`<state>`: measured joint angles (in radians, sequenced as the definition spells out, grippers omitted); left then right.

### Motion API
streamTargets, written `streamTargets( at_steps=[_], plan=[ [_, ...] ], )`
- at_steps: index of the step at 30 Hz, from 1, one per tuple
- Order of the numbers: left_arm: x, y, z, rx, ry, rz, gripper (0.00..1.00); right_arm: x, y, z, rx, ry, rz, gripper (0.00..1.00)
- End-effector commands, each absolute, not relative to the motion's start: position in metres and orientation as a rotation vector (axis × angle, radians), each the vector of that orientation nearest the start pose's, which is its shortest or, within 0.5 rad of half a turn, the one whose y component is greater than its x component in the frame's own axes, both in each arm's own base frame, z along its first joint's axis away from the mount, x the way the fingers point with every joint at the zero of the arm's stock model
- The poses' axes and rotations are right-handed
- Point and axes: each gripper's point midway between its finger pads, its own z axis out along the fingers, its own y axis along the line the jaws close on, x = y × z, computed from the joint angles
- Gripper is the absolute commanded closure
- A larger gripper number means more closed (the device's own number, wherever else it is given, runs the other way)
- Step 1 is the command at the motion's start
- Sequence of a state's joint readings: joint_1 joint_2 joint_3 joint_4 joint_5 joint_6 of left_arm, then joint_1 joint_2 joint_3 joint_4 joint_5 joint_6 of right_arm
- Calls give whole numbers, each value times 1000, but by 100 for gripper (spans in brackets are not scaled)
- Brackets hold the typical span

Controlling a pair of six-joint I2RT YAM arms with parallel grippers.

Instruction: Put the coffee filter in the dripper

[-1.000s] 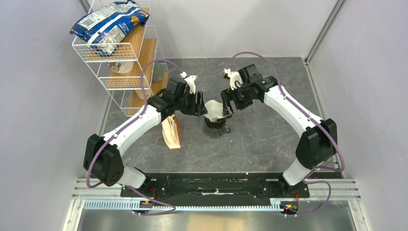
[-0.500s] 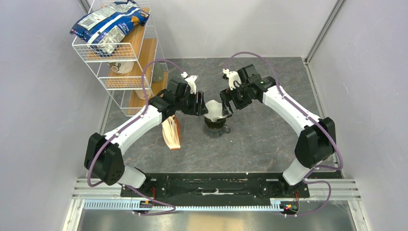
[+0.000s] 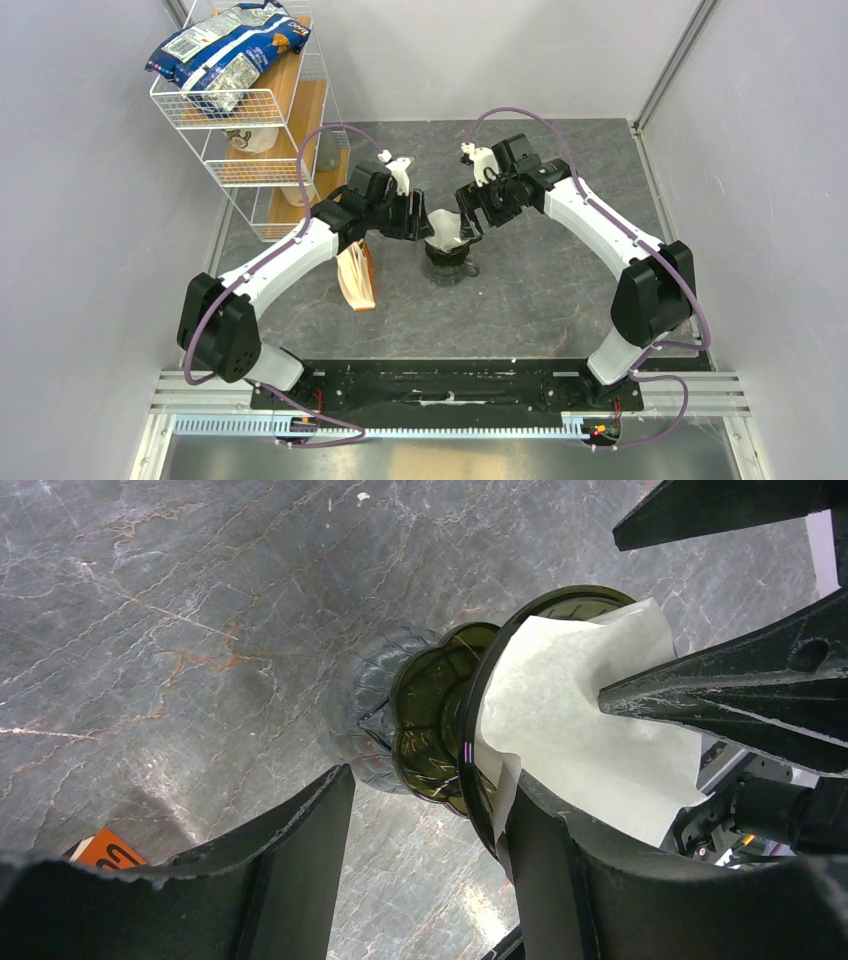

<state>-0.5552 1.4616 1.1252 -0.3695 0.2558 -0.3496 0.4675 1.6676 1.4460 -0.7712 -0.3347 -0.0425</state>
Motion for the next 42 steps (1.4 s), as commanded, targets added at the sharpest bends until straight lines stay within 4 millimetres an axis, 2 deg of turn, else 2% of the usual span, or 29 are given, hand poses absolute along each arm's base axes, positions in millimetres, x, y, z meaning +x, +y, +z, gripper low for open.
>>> streamTargets(
  at_steps=[1, 6, 9, 18, 26, 42],
  plan=[
    [314, -261, 169, 413, 2305, -755, 37, 327, 222, 148, -809, 2474, 546, 8],
    [313, -259, 163, 417, 2321, -742, 37, 326, 220, 144, -824, 2477, 533, 8],
    [313, -259, 165, 419, 2312, -749, 37, 328, 222, 149, -827, 2464, 542, 8],
    [317, -267, 190, 448, 2250, -787, 36, 332, 234, 173, -842, 2394, 599, 7],
    [316, -269, 199, 459, 2219, -798, 35, 328, 248, 189, -870, 2342, 636, 7],
    [318, -271, 224, 487, 2157, -809, 31, 329, 253, 214, -885, 2266, 634, 5]
  ],
)
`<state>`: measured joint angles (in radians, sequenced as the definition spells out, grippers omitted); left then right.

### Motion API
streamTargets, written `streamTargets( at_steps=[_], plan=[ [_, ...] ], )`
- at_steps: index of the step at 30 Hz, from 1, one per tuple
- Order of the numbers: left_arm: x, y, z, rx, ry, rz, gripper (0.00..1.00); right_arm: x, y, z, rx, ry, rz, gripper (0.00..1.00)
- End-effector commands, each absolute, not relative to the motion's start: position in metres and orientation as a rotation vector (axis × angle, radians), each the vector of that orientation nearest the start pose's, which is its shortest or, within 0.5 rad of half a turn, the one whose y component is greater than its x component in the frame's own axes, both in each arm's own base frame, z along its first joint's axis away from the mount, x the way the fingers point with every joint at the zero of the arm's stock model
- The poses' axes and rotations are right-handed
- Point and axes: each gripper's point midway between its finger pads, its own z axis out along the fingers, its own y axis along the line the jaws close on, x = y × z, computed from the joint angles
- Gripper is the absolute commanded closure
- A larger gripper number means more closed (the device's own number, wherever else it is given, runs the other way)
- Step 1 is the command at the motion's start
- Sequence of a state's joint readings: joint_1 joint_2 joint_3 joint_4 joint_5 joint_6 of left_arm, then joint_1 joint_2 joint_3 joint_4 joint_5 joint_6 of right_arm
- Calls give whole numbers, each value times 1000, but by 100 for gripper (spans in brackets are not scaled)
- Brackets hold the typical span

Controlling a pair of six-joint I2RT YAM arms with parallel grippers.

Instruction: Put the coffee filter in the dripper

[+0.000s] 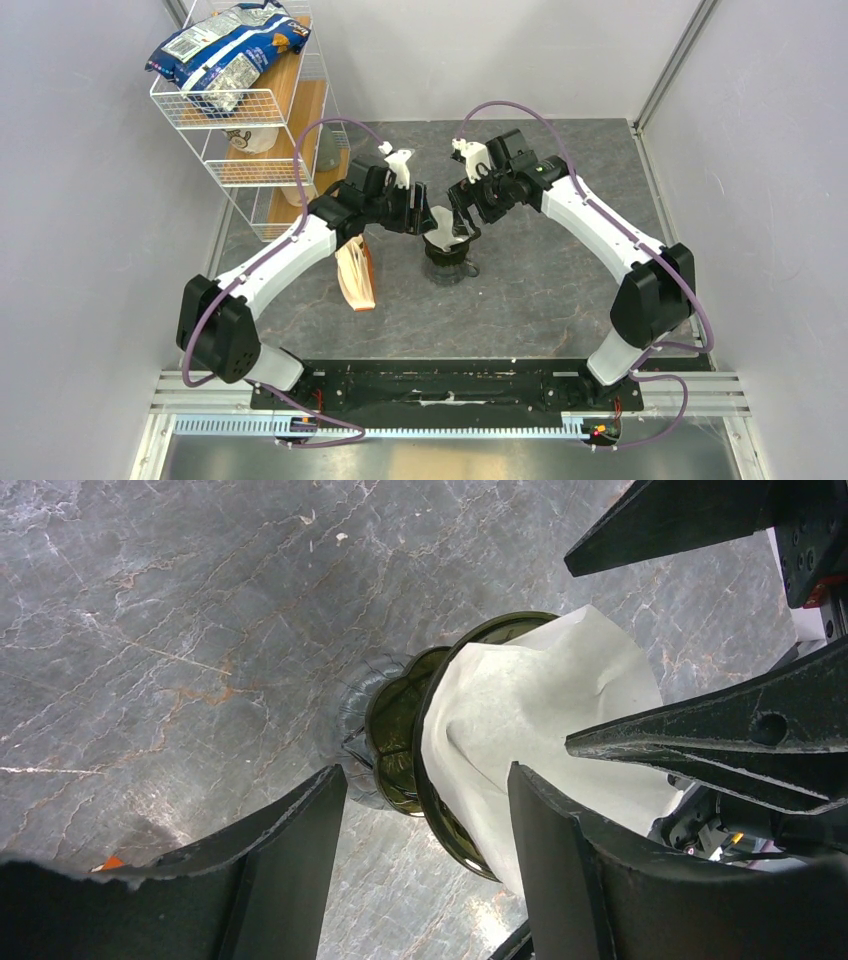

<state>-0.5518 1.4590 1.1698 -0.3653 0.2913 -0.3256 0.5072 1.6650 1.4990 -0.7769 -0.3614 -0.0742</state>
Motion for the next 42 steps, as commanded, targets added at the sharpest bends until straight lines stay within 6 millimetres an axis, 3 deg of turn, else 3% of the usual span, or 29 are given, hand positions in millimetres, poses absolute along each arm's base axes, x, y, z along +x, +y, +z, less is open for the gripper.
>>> streamTargets(
  at_steps=[1, 6, 13, 17, 22, 26, 33, 37, 42],
  plan=[
    [317, -271, 225, 492, 2153, -807, 30, 329, 252, 215, -886, 2260, 634, 5],
    [317, -266, 240, 485, 2128, -789, 23, 332, 253, 231, -881, 2206, 629, 3],
    [314, -256, 295, 507, 2009, -752, 10, 334, 255, 278, -828, 2057, 641, 3],
    [310, -240, 325, 542, 1980, -673, 8, 332, 248, 311, -775, 1975, 624, 3],
    [313, -207, 341, 532, 2062, -571, 7, 327, 227, 337, -665, 1928, 587, 3],
    [309, -182, 330, 569, 2210, -493, 6, 325, 195, 334, -526, 1961, 515, 3],
    [301, -153, 285, 578, 2340, -339, 5, 314, 140, 294, -362, 2063, 395, 3],
    [305, -142, 266, 546, 2345, -257, 4, 308, 127, 273, -336, 2104, 374, 3],
    [306, -134, 260, 502, 2339, -211, 4, 306, 122, 271, -320, 2106, 370, 3]
  ],
)
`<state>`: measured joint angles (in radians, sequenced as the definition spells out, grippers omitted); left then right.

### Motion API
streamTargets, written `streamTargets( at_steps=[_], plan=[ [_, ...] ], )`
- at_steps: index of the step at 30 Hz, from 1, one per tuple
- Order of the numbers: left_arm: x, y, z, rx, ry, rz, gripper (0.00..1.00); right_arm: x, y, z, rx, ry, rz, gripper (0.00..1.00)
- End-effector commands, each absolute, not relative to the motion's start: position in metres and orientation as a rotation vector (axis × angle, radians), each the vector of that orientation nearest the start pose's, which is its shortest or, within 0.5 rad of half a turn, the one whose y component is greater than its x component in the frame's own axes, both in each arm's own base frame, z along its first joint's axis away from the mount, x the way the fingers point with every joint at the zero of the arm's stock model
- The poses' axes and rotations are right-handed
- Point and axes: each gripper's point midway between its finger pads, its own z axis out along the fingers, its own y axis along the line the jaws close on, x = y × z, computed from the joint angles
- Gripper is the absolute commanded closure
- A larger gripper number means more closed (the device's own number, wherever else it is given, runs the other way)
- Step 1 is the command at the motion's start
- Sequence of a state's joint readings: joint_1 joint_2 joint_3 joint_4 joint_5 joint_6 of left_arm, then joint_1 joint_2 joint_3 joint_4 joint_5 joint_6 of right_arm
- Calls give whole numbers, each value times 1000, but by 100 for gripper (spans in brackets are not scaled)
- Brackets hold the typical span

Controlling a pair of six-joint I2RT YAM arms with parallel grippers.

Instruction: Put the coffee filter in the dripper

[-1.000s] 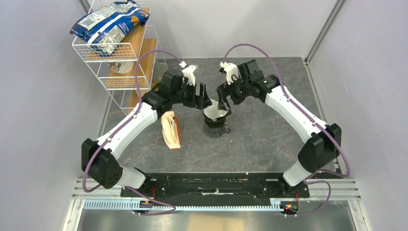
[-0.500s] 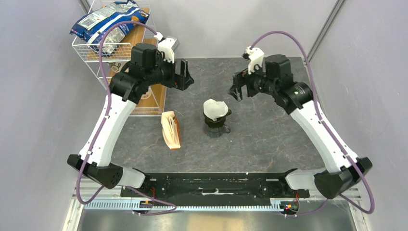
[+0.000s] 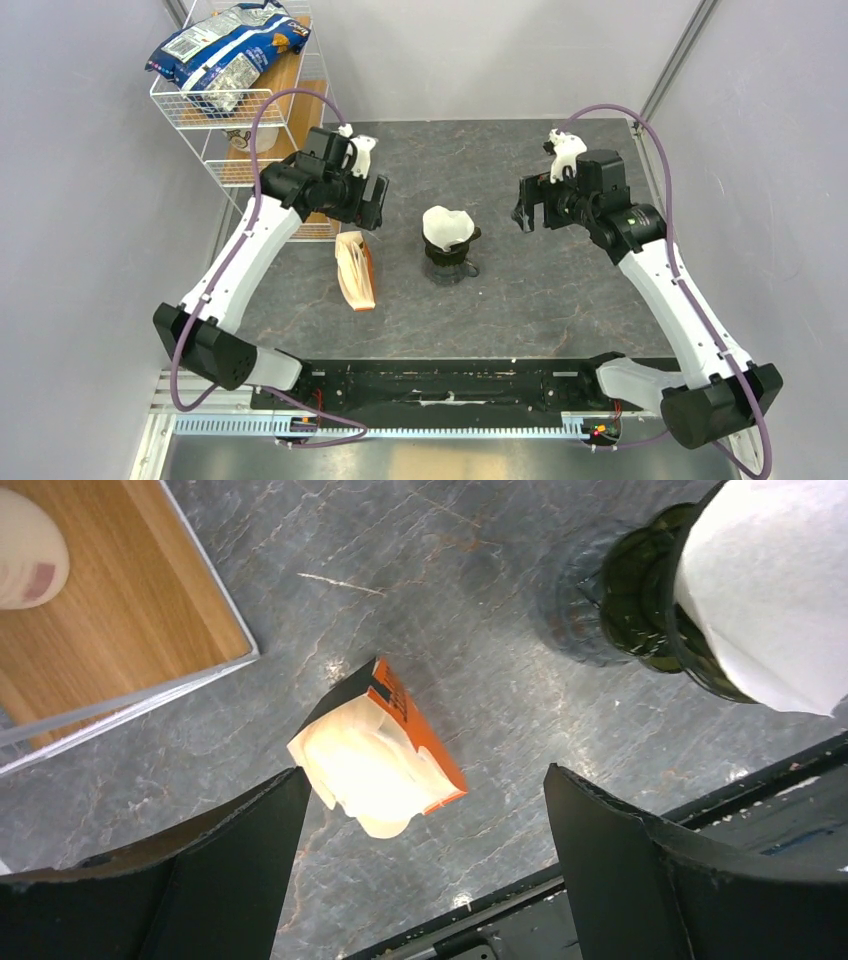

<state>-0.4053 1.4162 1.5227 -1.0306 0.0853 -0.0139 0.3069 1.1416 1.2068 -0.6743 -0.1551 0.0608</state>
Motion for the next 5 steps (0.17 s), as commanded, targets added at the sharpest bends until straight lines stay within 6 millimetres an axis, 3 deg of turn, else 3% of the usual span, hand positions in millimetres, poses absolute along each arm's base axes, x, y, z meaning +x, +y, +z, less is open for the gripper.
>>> streamTargets(
  at_steps=[1, 5],
  plan=[
    [307, -133, 260, 499, 2339, -205, 4, 305, 122, 270, -321, 2108, 370, 3],
    [307, -131, 265, 504, 2319, -189, 4, 304, 122, 273, -320, 2101, 377, 3]
  ],
)
